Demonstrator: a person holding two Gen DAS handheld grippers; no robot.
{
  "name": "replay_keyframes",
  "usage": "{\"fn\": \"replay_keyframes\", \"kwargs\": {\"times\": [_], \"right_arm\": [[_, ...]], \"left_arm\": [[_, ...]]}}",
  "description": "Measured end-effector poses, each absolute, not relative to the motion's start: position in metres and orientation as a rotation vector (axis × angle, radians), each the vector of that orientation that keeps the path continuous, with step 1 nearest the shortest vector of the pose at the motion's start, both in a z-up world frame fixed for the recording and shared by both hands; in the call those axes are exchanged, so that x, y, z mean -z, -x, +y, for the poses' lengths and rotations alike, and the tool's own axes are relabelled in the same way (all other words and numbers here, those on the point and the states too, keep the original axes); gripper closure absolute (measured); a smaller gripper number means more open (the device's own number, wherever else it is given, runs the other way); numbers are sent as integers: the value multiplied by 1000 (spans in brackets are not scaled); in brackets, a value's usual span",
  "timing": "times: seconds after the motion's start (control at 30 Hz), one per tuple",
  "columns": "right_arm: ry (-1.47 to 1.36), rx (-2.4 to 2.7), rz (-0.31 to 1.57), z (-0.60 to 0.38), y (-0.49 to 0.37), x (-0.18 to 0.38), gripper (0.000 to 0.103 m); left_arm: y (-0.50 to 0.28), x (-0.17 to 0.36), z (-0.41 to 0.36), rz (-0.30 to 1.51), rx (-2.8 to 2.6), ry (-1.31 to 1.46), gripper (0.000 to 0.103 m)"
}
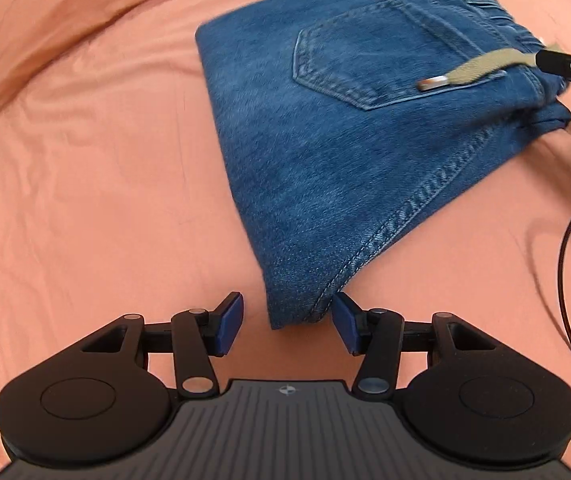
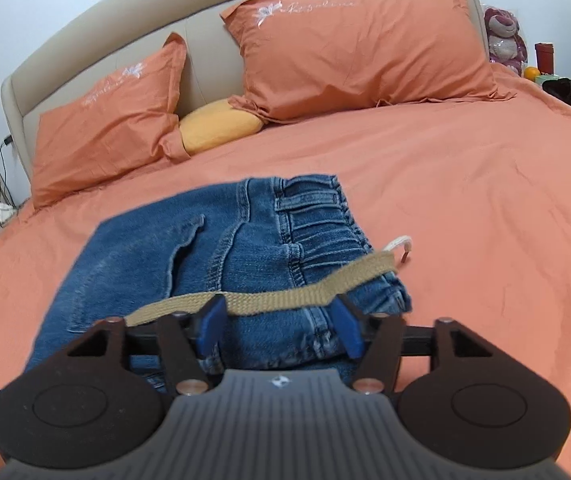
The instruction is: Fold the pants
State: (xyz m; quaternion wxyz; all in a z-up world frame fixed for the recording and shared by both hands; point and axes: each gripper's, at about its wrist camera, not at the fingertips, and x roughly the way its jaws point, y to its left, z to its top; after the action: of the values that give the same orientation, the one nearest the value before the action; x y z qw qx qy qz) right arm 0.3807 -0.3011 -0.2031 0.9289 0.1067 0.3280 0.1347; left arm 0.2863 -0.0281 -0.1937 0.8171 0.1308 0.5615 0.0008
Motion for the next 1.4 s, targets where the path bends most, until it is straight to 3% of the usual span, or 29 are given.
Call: {"fn": "replay_keyframes", "kwargs": {"times": [0.13, 0.27, 0.53, 0.77, 0.9, 1.13, 1.2, 1.27, 1.4], "right_arm": [[-298, -163, 719, -318, -372, 200, 27], [-578, -149, 773, -351, -372, 211, 18], [-913, -203, 892, -372, -384, 253, 16], [-1059, -221, 882, -380, -397, 273, 16], [-1060, -242, 887, -379, -405, 278, 21], [-1084, -287, 891, -384, -417, 289, 47], [-1098, -301, 888, -384, -420, 291, 51], [-1107, -306, 879, -384, -420, 295, 57], [-1122, -327, 849, -382, -420, 297, 62]], "left_arm": [[-286, 178, -35, 1150, -15, -310, 40], [-288, 161, -39, 1072, -30, -316, 26], [-332, 147, -9, 1014, -43, -51, 20], [-376, 160, 34, 991, -80, 230, 20], [-394, 182, 57, 1024, -73, 375, 20], [-418, 223, 82, 1056, -22, 584, 21], [-422, 228, 84, 1044, -1, 609, 26], [-425, 230, 86, 1045, 25, 635, 44], [-429, 230, 83, 1067, 17, 640, 68]]}}
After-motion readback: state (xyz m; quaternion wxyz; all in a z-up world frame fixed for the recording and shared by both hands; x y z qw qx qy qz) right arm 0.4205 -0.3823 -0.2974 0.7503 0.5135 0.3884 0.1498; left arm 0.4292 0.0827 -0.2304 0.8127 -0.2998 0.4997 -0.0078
